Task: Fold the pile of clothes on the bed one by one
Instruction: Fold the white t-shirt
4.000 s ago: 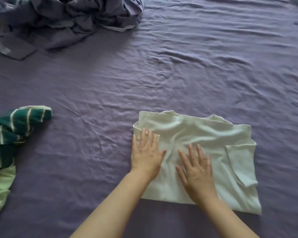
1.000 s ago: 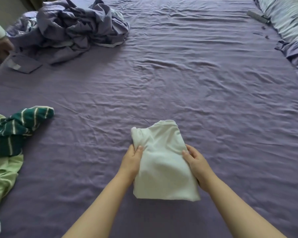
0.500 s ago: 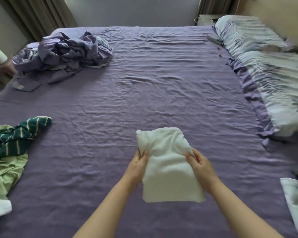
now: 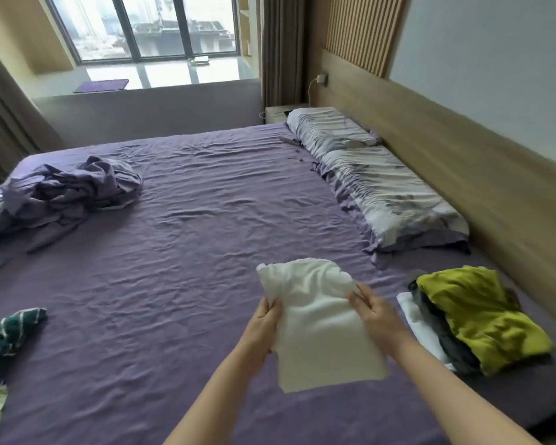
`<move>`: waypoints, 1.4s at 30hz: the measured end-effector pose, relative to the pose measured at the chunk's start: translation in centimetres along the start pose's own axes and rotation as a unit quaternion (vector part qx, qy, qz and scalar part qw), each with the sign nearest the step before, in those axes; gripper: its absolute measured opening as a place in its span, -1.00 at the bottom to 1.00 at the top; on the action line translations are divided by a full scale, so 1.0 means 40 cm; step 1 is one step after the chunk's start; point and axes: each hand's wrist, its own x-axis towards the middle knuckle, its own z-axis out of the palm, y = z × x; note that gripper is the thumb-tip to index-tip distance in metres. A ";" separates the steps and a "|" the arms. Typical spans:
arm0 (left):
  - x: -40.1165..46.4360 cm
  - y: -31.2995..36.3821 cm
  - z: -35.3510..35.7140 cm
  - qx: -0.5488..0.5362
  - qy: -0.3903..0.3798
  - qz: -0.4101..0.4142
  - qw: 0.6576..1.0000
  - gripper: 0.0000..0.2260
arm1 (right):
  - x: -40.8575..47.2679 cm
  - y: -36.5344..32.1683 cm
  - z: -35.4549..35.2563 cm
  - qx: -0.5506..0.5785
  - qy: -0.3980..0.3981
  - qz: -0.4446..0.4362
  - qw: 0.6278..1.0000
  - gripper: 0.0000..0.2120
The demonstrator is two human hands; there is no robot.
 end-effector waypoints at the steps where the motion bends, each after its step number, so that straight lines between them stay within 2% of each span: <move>1: -0.018 0.010 0.025 0.000 -0.012 -0.002 1.000 -0.75 | -0.022 -0.006 -0.027 0.002 0.010 0.002 1.000 -0.74; 7: -0.101 0.041 0.193 0.003 -0.076 -0.002 0.997 -0.73 | -0.131 -0.015 -0.202 0.010 0.053 0.001 0.999 -0.70; 10: -0.121 0.033 0.286 -0.002 -0.104 -0.002 0.995 -0.73 | -0.166 0.007 -0.298 0.013 0.079 -0.014 0.997 -0.76; 13: -0.127 0.018 0.394 0.006 -0.122 -0.011 0.992 -0.73 | -0.186 0.047 -0.406 0.011 0.089 -0.012 0.996 -0.71; 23: -0.044 -0.088 0.745 0.027 -0.116 -0.037 0.992 -0.77 | -0.162 0.239 -0.727 0.012 0.070 0.023 0.997 -0.61; 33: 0.164 -0.157 0.905 0.020 -0.142 -0.102 0.984 -0.78 | -0.039 0.381 -0.867 -0.053 0.091 0.071 0.992 -0.59; 38: 0.280 -0.144 0.951 0.064 -0.155 -0.099 0.981 -0.72 | 0.043 0.410 -0.899 -0.054 0.115 0.090 0.988 -0.59; 42: 0.346 -0.131 0.976 0.052 -0.151 -0.109 0.981 -0.73 | 0.105 0.428 -0.910 -0.047 0.108 0.093 0.989 -0.60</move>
